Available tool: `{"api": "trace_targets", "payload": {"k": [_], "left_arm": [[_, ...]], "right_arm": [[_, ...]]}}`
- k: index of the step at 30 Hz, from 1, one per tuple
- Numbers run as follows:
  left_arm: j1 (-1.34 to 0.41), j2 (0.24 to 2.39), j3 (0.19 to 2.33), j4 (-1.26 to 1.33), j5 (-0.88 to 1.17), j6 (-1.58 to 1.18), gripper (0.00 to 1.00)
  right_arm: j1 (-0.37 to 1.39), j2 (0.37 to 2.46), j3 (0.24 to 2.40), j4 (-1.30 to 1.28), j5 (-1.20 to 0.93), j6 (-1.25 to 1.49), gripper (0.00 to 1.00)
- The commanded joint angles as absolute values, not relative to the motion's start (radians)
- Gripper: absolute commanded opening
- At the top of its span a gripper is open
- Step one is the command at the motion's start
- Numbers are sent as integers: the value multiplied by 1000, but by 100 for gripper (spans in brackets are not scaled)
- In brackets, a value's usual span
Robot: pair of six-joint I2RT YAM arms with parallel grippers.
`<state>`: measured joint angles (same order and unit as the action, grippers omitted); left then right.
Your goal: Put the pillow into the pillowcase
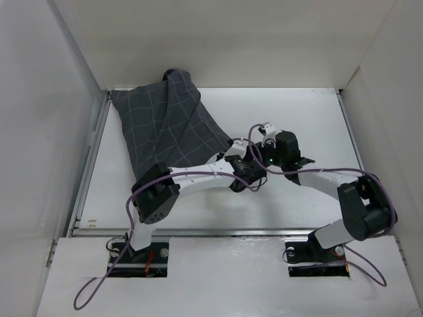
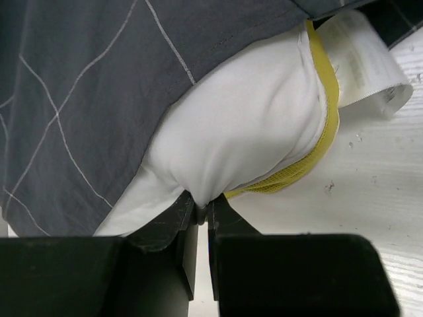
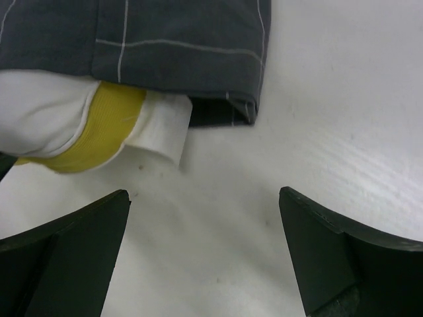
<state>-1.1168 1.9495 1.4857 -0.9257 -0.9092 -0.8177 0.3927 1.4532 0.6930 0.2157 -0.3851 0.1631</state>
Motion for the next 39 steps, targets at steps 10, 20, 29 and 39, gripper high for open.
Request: {"api": "trace_targets", "payload": {"k": [10,20,29,39], "left_arm": [[-1112,1801,1549,-970,-1009,-779,0],[-1028,1775,1489,-887,-1009,-758,0],[-830,1941,1577,-661,-1032,-987,0],[-796,2186,1945,-1019,-1117,-1486,0]], "right_arm": [[472,1819,1025,552,-394,66,70],[449,1744,1025,512,-377,95,0],[462,1362,734,364,-621,265,0],[531,1196,663,160,-765,291,0]]}}
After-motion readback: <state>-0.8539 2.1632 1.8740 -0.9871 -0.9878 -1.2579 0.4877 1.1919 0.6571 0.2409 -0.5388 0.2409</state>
